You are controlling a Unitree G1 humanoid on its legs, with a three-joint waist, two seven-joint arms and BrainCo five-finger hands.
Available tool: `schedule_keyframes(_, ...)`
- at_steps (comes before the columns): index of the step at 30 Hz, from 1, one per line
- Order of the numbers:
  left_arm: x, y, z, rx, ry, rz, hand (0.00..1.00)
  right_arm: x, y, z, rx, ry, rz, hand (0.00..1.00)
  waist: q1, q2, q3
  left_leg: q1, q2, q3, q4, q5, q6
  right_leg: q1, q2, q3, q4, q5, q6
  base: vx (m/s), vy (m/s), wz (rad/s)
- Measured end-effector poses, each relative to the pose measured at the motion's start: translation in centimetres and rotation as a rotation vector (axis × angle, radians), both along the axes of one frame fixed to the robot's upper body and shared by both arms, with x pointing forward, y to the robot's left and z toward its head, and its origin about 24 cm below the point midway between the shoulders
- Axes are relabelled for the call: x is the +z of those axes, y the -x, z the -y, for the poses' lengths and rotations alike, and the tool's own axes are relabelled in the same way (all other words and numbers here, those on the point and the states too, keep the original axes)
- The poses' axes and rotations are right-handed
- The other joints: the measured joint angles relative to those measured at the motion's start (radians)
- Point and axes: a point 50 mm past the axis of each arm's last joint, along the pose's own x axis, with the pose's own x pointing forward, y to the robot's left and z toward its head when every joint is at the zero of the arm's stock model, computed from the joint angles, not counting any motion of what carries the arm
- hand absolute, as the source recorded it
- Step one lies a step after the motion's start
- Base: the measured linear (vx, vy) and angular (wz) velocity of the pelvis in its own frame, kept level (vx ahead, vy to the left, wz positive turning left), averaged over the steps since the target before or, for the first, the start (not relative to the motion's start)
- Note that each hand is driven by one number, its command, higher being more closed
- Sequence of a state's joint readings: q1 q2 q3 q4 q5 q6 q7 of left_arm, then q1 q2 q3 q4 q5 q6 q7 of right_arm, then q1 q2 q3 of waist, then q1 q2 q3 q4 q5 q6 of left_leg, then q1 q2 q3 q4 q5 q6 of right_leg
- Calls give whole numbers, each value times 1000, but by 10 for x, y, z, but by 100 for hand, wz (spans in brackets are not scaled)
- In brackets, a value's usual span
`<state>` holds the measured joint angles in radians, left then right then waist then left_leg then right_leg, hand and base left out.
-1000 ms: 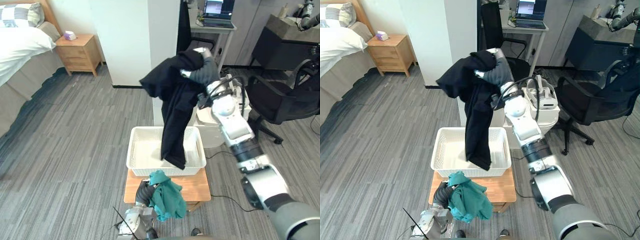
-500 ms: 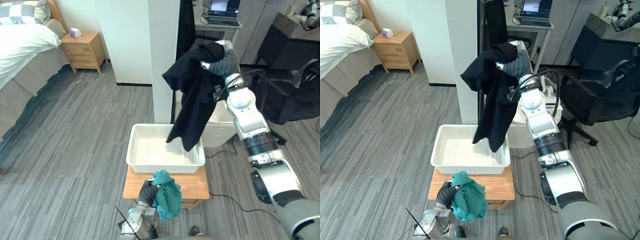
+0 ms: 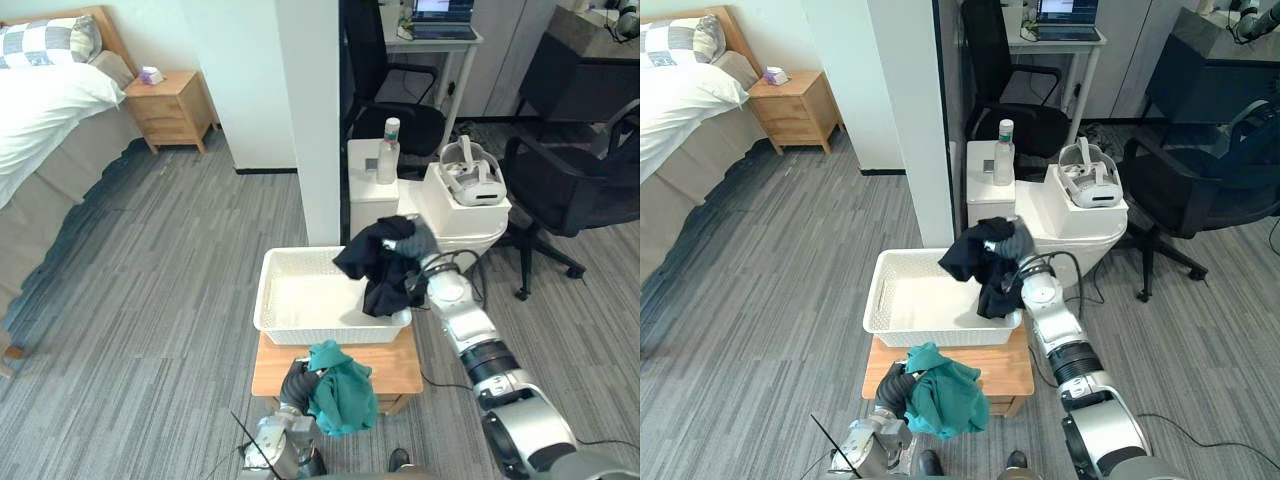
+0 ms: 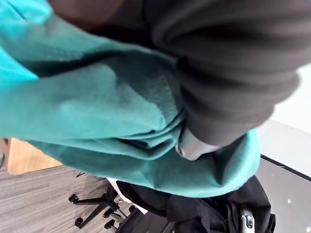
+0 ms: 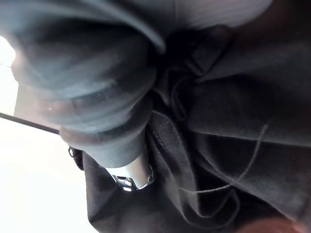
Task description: Tidy the bed and pick cloth on bed and put in laundry
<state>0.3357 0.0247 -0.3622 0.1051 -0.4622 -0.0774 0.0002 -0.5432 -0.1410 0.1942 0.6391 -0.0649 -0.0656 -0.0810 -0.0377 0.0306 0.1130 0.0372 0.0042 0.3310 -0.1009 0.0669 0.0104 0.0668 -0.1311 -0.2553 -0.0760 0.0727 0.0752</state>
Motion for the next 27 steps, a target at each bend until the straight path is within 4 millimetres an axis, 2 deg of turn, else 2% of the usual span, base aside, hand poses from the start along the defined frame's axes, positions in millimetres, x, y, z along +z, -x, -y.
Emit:
schedule_keyframes(3, 11, -5, 2, -1, 20, 47, 100, -20, 0, -4, -6, 35, -99, 0, 4, 6, 21, -23, -2, -19, 0, 7, -1, -12, -2, -24, -1, 2, 0, -25, 10, 19)
schedule_keyframes(5, 18, -7, 5, -13, 32, 85, 100, -22, -4, -6, -9, 65, -125, 0, 7, 13, 32, -43, -2, -24, 0, 12, 3, -28, -2, -34, -1, 6, -1, -15, 18, 15)
schedule_keyframes(10, 35, -24, 19, -71, 64, 171, 100, -6, -16, -11, -22, 77, -94, 0, 30, 22, 52, -74, -1, -31, 1, 24, 7, -43, 3, -47, -17, 16, 0, 12, 9, 10)
schedule_keyframes(13, 44, -31, 21, -78, 80, 216, 100, 12, -25, -20, -6, 68, -44, 0, 29, 22, 55, -93, 0, -34, 6, 34, 9, -60, 5, -50, -17, 16, 0, 39, -5, 4)
schedule_keyframes(19, 56, -42, 27, -104, 84, 274, 100, 31, -32, -13, -30, 97, 29, 0, 26, 22, 58, -94, 1, -39, 6, 35, 9, -58, 6, -58, -17, 15, 0, 8, 0, 2)
schedule_keyframes(21, 65, -46, 24, -84, 83, 316, 100, 40, -34, -10, -38, 105, 71, 0, 23, 21, 58, -92, 1, -38, 6, 35, 8, -57, 6, -56, -17, 16, 0, -34, 16, -2)
schedule_keyframes(25, 97, -66, 11, 24, 35, 479, 100, 58, -31, 3, -98, 99, 178, 0, 18, 16, 61, -68, 5, -23, 6, 35, 8, -41, 8, -41, -15, 16, -1, -36, 13, -10)
schedule_keyframes(27, 112, -80, 2, 98, 0, 548, 100, 53, -26, 5, -118, 90, 186, 0, -2, 6, 63, -54, 10, -13, 1, 35, 8, -34, 11, -34, -14, 17, -3, -51, 4, -16)
